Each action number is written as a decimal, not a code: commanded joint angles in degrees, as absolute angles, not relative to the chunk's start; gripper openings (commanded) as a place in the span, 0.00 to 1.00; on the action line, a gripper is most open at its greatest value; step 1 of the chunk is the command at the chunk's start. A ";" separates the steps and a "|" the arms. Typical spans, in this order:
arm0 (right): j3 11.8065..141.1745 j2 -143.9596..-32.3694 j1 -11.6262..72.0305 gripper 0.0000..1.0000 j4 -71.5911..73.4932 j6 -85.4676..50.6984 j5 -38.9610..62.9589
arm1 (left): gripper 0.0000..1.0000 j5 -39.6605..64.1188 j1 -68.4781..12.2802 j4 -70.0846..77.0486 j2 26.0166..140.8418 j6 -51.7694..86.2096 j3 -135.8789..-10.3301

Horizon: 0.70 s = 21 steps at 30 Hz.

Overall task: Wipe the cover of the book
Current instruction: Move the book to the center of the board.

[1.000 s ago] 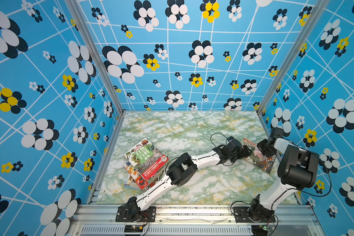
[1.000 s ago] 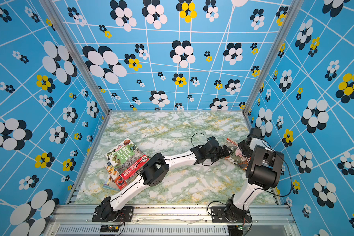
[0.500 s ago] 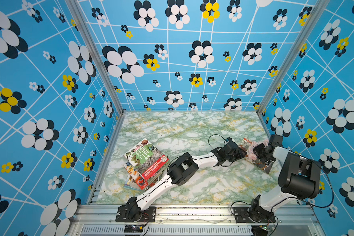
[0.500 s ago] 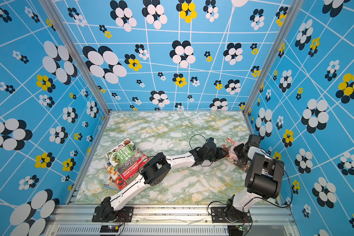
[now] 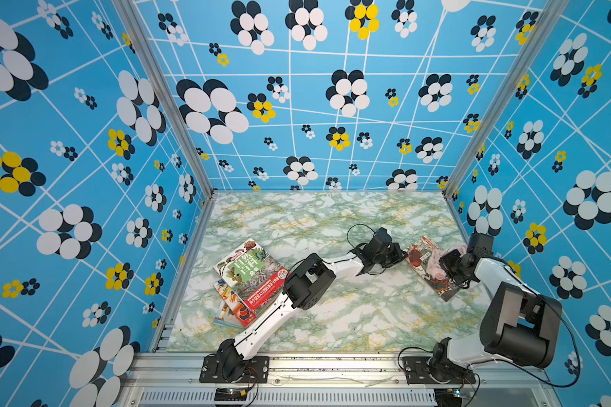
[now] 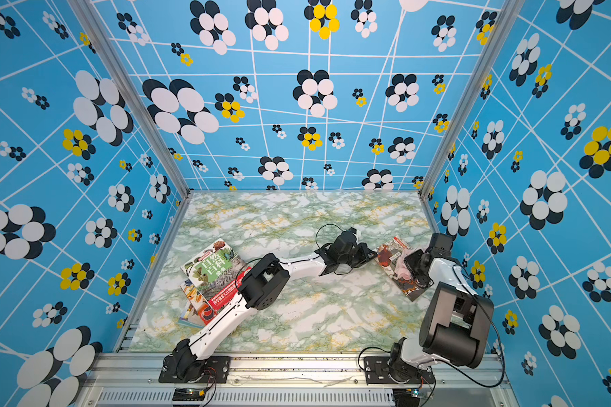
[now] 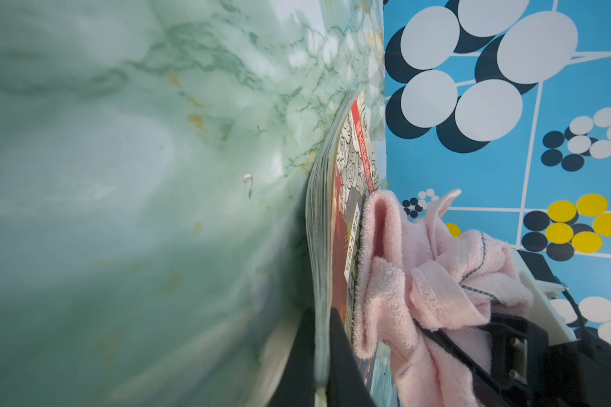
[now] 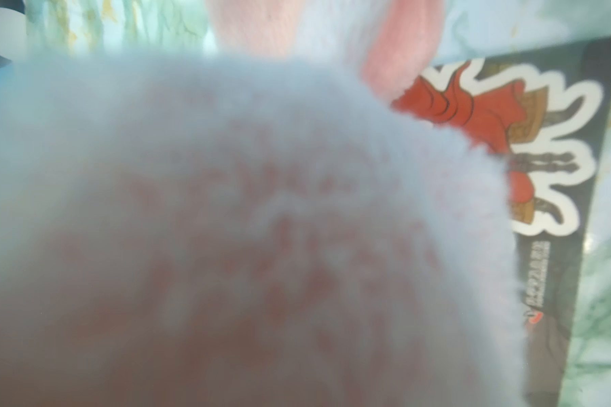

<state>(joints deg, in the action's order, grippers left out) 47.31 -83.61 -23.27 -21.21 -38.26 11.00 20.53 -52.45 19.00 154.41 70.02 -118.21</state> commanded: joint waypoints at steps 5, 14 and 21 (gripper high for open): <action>52.98 -78.67 -14.18 0.00 -30.21 -29.30 5.57 | 0.02 43.42 -46.53 18.89 144.28 58.69 -106.87; 49.82 -80.13 3.80 0.00 -22.50 -25.81 6.45 | 0.03 52.69 -33.75 -23.20 128.03 30.91 -98.17; 43.26 -83.05 19.86 0.00 -5.49 -31.84 12.54 | 0.01 39.13 -32.39 -61.54 131.87 7.76 -114.72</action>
